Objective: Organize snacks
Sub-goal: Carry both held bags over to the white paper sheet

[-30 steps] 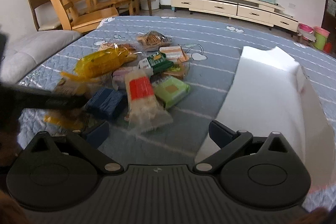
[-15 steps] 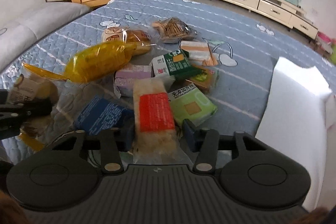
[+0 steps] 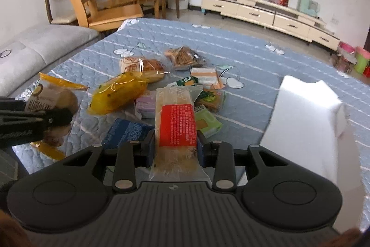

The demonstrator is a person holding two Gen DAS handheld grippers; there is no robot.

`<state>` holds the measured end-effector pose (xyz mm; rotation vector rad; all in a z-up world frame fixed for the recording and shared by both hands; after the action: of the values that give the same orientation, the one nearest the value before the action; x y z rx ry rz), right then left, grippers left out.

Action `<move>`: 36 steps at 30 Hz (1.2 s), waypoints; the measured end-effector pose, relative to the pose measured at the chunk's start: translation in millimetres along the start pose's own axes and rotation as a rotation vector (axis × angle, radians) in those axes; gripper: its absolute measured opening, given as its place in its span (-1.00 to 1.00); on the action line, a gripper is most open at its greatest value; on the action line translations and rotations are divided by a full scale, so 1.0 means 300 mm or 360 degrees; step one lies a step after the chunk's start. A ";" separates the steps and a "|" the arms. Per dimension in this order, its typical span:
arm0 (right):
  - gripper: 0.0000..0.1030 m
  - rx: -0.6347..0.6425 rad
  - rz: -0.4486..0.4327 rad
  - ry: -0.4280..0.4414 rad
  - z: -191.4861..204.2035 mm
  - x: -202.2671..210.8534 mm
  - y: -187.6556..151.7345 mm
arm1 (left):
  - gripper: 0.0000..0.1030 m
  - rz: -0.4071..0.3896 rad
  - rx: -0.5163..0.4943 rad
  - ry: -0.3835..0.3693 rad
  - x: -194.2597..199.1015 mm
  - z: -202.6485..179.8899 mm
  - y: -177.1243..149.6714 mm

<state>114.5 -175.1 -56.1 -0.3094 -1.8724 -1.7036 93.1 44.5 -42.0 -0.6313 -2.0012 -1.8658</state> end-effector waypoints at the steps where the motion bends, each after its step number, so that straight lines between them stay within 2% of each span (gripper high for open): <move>1: -0.17 -0.0015 -0.0005 -0.0004 -0.004 0.016 -0.003 | -0.47 -0.0007 -0.0003 0.0001 0.010 -0.005 0.003; 17: -0.17 -0.0117 -0.0086 -0.0097 -0.078 0.169 -0.022 | -0.47 -0.0070 -0.0089 -0.0089 0.092 -0.147 0.033; 36: -0.17 -0.0230 -0.0112 -0.0219 -0.185 0.204 -0.059 | -0.47 -0.0055 -0.0209 -0.0228 0.060 -0.338 0.049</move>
<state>70.5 -244.2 -36.0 -0.4325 -1.8798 -1.9133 79.8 -54.0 -11.3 -0.7922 -1.9993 -2.0386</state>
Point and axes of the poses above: each gripper's, at about its wrist camera, not at the fingertips, and x roughly against the way its jaws point, z to its left, y to its top, the point moved 5 cm from there along -x, roughly the way its jaws point, and after that the axes turned 7 degrees about -z, right-handed, at the moved point
